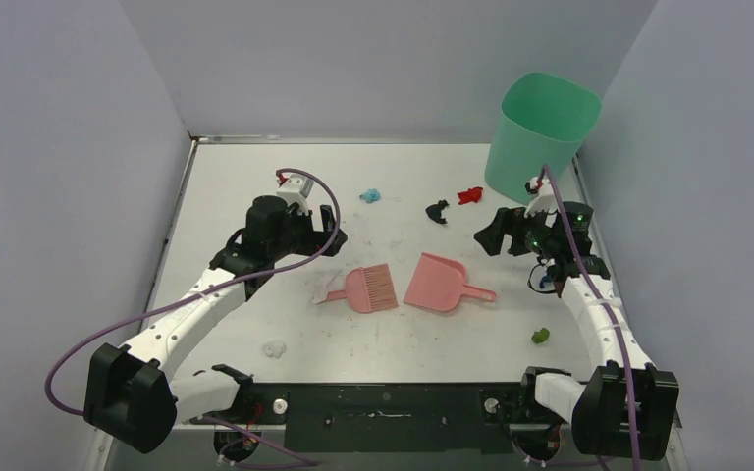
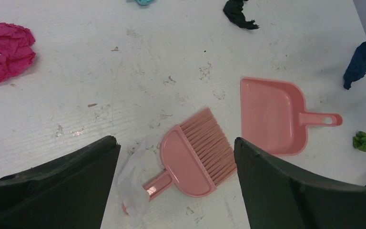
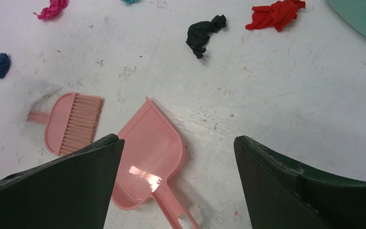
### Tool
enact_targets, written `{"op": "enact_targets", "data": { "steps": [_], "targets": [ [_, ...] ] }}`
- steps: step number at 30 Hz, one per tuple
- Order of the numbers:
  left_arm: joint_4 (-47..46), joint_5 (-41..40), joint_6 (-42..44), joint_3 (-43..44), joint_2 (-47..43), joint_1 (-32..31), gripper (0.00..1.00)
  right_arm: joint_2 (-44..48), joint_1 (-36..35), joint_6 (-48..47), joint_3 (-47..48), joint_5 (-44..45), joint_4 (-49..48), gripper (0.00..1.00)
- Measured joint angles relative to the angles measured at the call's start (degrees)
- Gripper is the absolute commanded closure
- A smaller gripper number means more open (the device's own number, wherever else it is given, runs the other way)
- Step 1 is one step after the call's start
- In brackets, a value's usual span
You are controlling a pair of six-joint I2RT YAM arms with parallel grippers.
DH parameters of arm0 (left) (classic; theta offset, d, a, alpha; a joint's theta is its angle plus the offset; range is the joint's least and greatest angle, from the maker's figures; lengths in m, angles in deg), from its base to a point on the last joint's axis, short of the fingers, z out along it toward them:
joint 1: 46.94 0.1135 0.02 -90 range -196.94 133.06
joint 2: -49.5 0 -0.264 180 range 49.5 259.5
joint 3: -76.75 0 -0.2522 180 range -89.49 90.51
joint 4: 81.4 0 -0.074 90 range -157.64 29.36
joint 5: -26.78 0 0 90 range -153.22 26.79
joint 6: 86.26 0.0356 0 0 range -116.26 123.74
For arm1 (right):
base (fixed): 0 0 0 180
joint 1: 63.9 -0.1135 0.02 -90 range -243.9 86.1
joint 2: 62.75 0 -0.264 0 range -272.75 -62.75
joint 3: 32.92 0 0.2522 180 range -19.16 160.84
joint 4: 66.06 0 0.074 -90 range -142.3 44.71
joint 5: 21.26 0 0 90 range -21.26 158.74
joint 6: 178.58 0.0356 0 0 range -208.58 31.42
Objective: Sweep away the paper scraps from the table
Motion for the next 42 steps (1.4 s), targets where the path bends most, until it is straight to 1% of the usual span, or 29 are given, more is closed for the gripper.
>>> {"op": "enact_targets", "data": {
  "steps": [5,13,17,21,24,28,31,33,37,40,42],
  "targets": [
    [0.00,0.44,-0.13,0.00,0.00,0.00,0.13,0.02,0.00,-0.92,0.42,-0.15,-0.68,0.10],
    [0.02,0.74,-0.26,0.02,0.52,-0.61,0.15,-0.52,0.00,-13.35,-0.17,-1.01,1.51,0.08],
    [0.94,0.52,0.28,0.94,3.04,-1.90,0.18,-1.92,0.00,-17.90,-0.20,-2.89,3.45,0.06],
    [3.50,-1.46,1.64,2.49,6.82,-4.39,0.23,-2.12,0.00,-20.24,-0.35,-3.50,4.55,0.02],
    [4.50,-2.67,2.75,2.89,9.46,-6.99,0.26,-2.86,0.00,-21.33,-0.35,-1.90,4.48,0.06],
    [7.19,-5.62,5.29,3.78,12.68,-12.41,0.32,-5.62,0.00,-22.88,-0.35,-0.22,5.20,0.12],
    [9.20,-8.11,7.21,4.48,14.29,-16.83,0.32,-7.63,0.00,-24.41,-0.35,-0.66,6.80,0.16],
    [10.10,-9.11,8.15,4.76,14.99,-18.53,0.32,-7.91,0.00,-25.66,-0.35,-0.90,8.41,0.18],
    [11.47,-11.41,9.31,5.40,16.90,-20.24,0.30,-7.63,-0.85,-29.53,-0.31,-0.59,12.09,0.23],
    [12.68,-12.72,9.55,5.53,18.10,-21.53,0.23,-6.54,-3.23,-33.29,-0.33,1.14,16.59,0.24],
    [14.34,-13.40,9.55,5.90,18.93,-22.84,0.20,-4.98,-4.50,-35.26,-0.57,1.86,18.18,0.24]
  ]
}}
